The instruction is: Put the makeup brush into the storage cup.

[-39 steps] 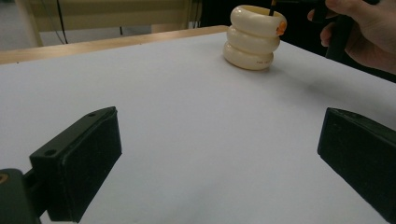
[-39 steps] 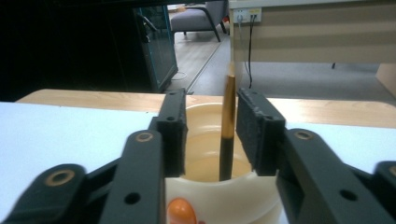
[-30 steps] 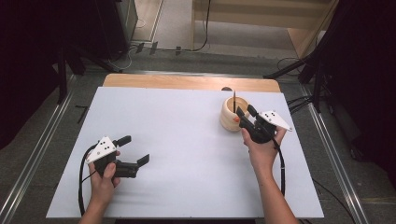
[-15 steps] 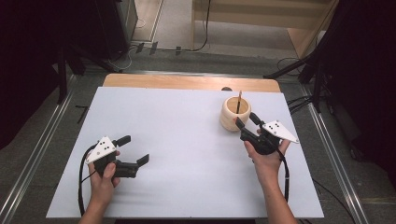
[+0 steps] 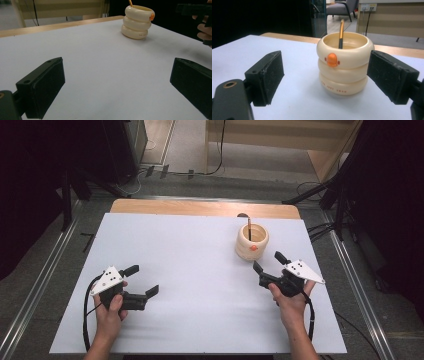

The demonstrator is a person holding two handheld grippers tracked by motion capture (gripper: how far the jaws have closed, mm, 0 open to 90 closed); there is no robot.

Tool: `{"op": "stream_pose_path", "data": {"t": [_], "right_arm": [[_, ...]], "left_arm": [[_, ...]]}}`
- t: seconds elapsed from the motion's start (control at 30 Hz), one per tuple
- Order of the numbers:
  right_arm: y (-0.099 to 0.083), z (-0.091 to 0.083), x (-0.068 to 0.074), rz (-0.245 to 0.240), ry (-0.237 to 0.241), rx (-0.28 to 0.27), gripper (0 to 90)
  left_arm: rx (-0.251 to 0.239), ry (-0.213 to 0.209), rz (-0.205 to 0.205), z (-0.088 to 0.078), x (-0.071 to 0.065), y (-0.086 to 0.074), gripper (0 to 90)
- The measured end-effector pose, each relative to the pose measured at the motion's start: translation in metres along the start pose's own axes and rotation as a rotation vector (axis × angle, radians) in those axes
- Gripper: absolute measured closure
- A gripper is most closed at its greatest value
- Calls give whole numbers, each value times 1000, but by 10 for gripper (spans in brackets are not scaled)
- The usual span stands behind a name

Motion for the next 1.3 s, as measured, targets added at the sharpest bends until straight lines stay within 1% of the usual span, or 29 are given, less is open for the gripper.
{"op": "stream_pose_path", "data": {"t": [0.1, 0.13, 0.2, 0.27, 0.4, 0.47, 0.83, 0.93, 1.0, 1.07, 1.17, 1.3], "right_arm": [[-4, -6, 0, -2, 6, 3, 132], [-6, -8, -1, -2, 11, -1, 110], [-8, -11, -2, 2, 29, -1, 36], [-11, -14, -3, -4, 38, 7, 0], [-15, -20, -4, -13, 49, 15, 0], [-17, -23, -5, -8, 50, 16, 0], [-30, -35, -10, 4, 37, 27, 0], [-34, -39, -10, 1, 34, 33, 0], [-35, -42, -10, -9, 31, 34, 0], [-37, -45, -11, -6, 31, 36, 0], [-40, -49, -12, 0, 29, 44, 0], [-42, -54, -14, -3, 26, 51, 0]], "left_arm": [[-1, 0, 0, 0, 0, 0, 0], [-1, 0, 1, 0, 0, 0, 0], [-1, 0, 1, 0, 0, 0, 0], [-2, 1, 4, 0, 0, 0, 0], [-8, 2, 2, -1, 0, -1, 0], [-9, 1, 1, -2, 1, -1, 0], [-11, 11, 3, -5, 3, -3, 0], [-12, 11, 2, -6, 3, -4, 0], [-12, 13, 2, -7, 3, -4, 0], [-13, 16, -4, -7, 4, -5, 0], [-12, 17, -2, -8, 4, -6, 0], [-6, 22, 3, -10, 5, -7, 0]]}}
Point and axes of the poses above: each handheld gripper's, and its own axes: z roughly forward along the jaws, y roughly out of its top, x roughly to its left, the point moved 1 cm from there along z, roughly forward along the jaws, and after that the axes turned 8 degrees about -z, right-handed, at the moved point
